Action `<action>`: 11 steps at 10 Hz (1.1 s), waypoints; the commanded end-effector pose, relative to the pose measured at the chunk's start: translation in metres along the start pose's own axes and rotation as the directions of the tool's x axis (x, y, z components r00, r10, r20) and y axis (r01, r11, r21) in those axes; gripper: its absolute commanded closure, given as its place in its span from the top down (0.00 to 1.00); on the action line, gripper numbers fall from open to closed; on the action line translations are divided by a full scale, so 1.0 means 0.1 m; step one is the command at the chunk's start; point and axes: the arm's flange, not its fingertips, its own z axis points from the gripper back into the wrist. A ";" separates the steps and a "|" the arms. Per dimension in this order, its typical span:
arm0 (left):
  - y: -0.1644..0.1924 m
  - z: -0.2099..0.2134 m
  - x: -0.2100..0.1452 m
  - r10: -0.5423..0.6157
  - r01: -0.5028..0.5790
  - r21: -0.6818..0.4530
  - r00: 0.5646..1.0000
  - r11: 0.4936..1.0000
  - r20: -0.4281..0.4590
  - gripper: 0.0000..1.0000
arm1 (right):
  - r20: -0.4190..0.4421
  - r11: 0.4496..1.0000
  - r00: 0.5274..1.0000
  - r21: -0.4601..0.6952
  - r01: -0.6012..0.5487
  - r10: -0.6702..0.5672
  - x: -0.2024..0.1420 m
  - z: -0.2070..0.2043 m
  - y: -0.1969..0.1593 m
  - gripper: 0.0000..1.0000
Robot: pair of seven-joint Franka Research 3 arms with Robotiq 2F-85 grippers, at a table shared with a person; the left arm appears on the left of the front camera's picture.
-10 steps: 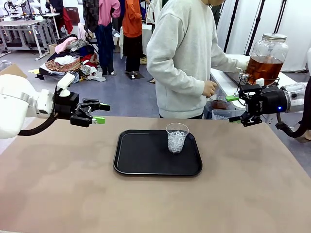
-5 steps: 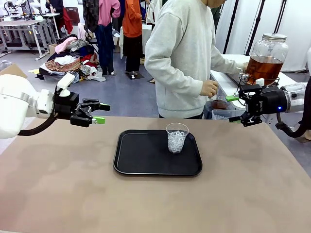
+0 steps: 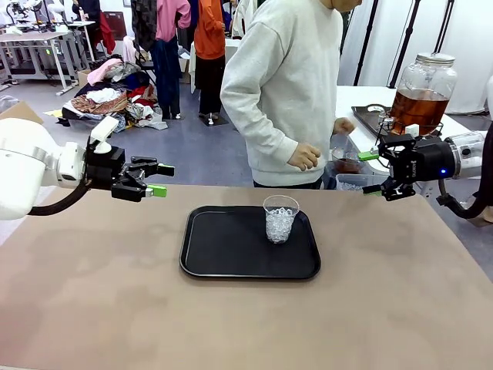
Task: Pour the drink into the iced cup.
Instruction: Pick up the iced cup indicated by the human and present it to them.
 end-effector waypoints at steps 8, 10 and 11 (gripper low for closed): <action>0.00 0.00 0.01 -0.002 0.002 -0.001 1.000 1.000 0.001 1.00 | 0.000 1.000 1.000 0.002 0.001 -0.001 0.00 0.00 0.01 1.00; 0.00 0.00 0.01 -0.002 0.002 -0.001 1.000 1.000 0.001 1.00 | 0.000 1.000 1.000 0.002 0.001 -0.001 0.00 0.00 0.01 1.00; 0.00 0.00 0.01 -0.002 0.002 -0.001 1.000 1.000 0.001 1.00 | 0.000 1.000 1.000 0.002 0.001 -0.001 0.00 0.00 0.01 1.00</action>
